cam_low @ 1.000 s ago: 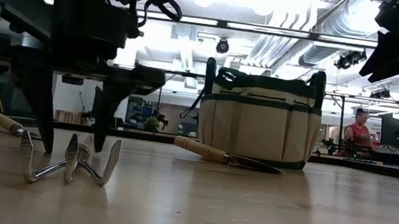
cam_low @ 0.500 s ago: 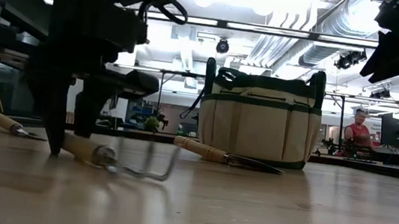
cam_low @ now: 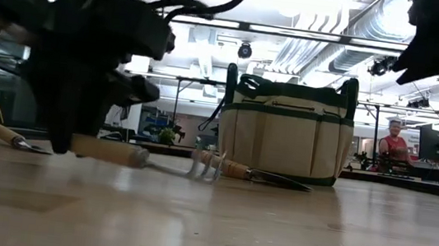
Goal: Pick & Place Garden tools in Gardening bag
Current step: Put the brown hand rake into the gardening bag
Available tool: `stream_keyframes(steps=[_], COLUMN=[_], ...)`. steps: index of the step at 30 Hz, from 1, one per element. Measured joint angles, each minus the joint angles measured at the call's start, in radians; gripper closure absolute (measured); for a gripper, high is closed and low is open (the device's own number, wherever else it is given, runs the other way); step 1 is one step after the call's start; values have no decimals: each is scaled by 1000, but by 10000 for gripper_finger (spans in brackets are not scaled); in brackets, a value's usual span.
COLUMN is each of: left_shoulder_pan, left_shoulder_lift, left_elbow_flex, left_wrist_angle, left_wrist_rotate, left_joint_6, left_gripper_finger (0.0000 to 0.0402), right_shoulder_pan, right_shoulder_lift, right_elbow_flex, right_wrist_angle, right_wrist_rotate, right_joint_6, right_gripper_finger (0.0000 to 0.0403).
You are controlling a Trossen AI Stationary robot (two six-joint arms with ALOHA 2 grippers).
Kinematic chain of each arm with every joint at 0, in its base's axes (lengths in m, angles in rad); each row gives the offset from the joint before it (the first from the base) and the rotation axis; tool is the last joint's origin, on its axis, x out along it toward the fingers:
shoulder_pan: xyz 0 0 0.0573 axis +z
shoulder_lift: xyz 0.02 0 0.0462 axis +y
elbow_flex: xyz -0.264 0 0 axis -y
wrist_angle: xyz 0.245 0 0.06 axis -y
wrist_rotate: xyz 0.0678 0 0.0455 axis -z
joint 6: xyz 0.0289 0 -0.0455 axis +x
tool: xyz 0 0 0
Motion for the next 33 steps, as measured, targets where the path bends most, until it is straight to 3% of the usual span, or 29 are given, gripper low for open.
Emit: stream_keyframes(steps=[7,14,25,33], left_shoulder_pan=[0,0,28,150], left_shoulder_lift=[-2,-2,-3,-3], left_elbow_flex=[111,221,364,413], left_wrist_angle=[-109,-148,-229,-239], left_wrist_rotate=[1,-5,-27,-5], left_joint_6=[-94,-162,-414,-527], left_gripper_finger=[343,343,343,343], right_shoulder_pan=[10,133,409,556], right_shoulder_lift=[28,104,300,459], right_elbow_flex=[0,0,0,0], right_wrist_angle=[143,298,560,871], right_wrist_rotate=[-99,-79,116,307], right_joint_6=[-90,-165,-220,-512], right_gripper_finger=[188,188,188,188])
